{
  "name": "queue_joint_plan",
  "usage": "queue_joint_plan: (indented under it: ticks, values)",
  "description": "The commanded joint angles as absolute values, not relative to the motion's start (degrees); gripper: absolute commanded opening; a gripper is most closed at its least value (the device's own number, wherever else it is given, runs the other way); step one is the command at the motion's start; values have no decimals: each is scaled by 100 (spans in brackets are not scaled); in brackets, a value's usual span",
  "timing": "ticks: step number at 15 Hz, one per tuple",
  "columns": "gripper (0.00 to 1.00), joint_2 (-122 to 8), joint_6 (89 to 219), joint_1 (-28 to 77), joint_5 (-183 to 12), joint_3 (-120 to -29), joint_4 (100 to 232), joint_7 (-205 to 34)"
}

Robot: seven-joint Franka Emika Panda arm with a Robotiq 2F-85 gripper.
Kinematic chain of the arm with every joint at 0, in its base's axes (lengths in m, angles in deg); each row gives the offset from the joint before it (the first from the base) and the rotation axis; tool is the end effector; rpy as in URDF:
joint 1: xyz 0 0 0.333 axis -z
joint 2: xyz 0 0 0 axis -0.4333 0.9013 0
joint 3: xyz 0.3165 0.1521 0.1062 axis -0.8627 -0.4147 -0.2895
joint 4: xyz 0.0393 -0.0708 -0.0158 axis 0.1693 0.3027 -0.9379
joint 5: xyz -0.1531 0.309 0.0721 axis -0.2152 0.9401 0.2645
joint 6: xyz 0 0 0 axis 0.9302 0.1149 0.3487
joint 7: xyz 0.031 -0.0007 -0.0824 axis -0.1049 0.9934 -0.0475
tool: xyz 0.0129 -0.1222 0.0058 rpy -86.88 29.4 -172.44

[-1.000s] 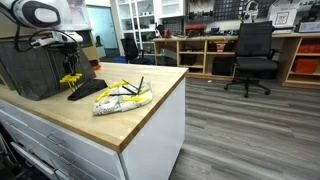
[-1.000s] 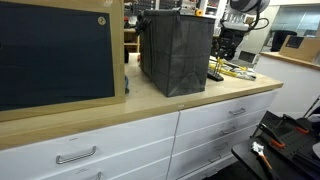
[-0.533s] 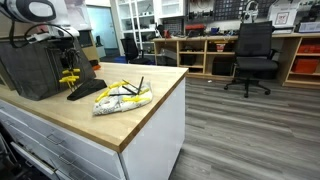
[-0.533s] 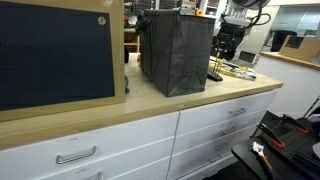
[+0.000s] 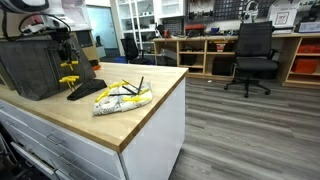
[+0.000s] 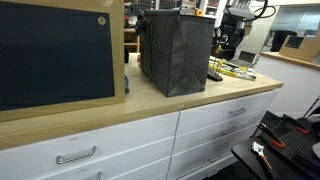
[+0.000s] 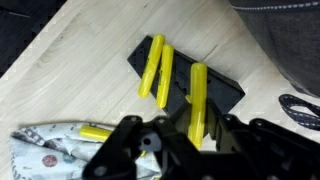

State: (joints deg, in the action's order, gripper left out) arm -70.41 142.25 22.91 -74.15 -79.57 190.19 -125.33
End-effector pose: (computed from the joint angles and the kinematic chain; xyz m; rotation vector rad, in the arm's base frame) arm 0.5336 0.0435 0.4834 -2.7783 1.1419 -0.0134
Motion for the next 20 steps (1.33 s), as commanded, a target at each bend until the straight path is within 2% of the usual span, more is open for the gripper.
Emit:
queue_joint_plan:
  ticks: [1,9,20]
  values:
    - [5,-7260,14214,2319,-7415,-7960,19036,-12513]
    - [5,-7084,14220,2593,-7944,-7716,18502,-12626]
    - [5,-6739,14215,2912,-9933,-7226,18336,-13031]
